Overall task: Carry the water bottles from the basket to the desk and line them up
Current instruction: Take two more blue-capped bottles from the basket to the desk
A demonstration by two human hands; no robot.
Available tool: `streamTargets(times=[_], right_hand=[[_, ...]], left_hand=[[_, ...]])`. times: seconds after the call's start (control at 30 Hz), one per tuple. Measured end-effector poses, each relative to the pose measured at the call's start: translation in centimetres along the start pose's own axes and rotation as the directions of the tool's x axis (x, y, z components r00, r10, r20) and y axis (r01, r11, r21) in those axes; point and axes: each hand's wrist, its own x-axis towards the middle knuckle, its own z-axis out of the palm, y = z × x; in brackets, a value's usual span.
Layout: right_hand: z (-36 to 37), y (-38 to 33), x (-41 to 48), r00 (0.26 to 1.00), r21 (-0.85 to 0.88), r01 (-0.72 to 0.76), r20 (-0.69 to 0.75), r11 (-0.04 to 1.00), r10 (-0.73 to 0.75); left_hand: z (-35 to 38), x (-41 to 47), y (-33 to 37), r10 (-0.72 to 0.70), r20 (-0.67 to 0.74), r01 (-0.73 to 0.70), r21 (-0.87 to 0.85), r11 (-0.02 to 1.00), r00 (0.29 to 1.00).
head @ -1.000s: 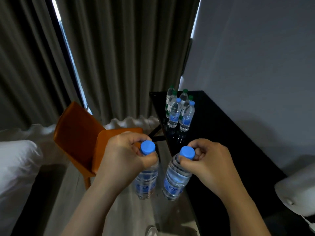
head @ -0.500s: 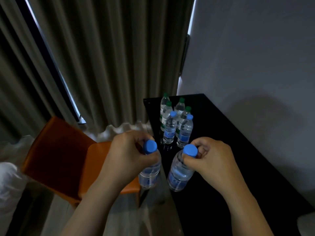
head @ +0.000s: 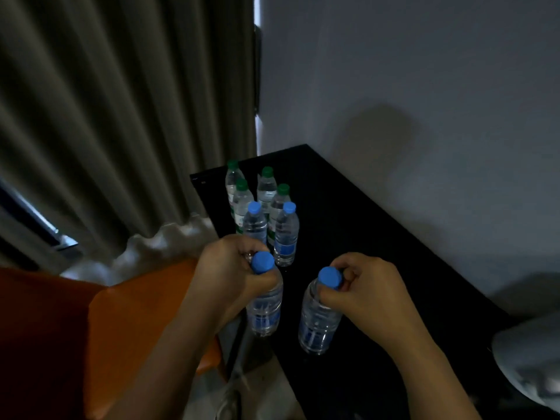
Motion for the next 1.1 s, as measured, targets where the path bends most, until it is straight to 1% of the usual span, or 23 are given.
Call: streamTargets(times=[0.1, 0.23, 0.33, 0.47, 0.57, 0.83, 1.1], right_hand=[[0.8, 0.6, 1.1, 0.999, -0.014, -0.048, -0.025, 0.999, 0.047], [1.9, 1.0, 2.6, 0.99, -0.024, -0.135, -0.051, 0.991, 0.133], [2.6, 1.3, 3.4, 0.974, -0.015, -0.213, -0.079, 0.977, 0.211], [3.7, 1.4, 4.0, 0.953, -0.033, -0.281, -0.125, 0.959, 0.275], [4.5, 1.3, 4.4, 0.938, -0.053, -0.33, -0.131, 0.943, 0.321], [5.8, 1.3, 5.1, 0.908, -0.1, -0.404, -0.165, 0.909, 0.385], [6.7, 1.7, 5.3, 0.894, -0.091, -0.419, -0.214, 0.903, 0.393]], left_hand=[[0.8, 3.1, -1.4, 0.076, 0.089, -0.078, 0.012, 0.997, 0.993], [2.0, 6.8, -3.9, 0.048, 0.149, -0.058, 0.067, 0.996, 0.988], [3.1, 9.0, -5.2, 0.069, 0.205, -0.091, 0.099, 0.991, 0.976], [4.0, 11.3, -6.8, 0.088, 0.295, -0.12, 0.094, 0.988, 0.951], [4.4, 12.4, -7.9, 0.091, 0.317, -0.122, 0.08, 0.989, 0.944], [5.0, 14.4, -9.9, 0.139, 0.363, -0.178, 0.078, 0.981, 0.922], [5.7, 15.5, -10.3, 0.165, 0.387, -0.21, 0.074, 0.975, 0.907]])
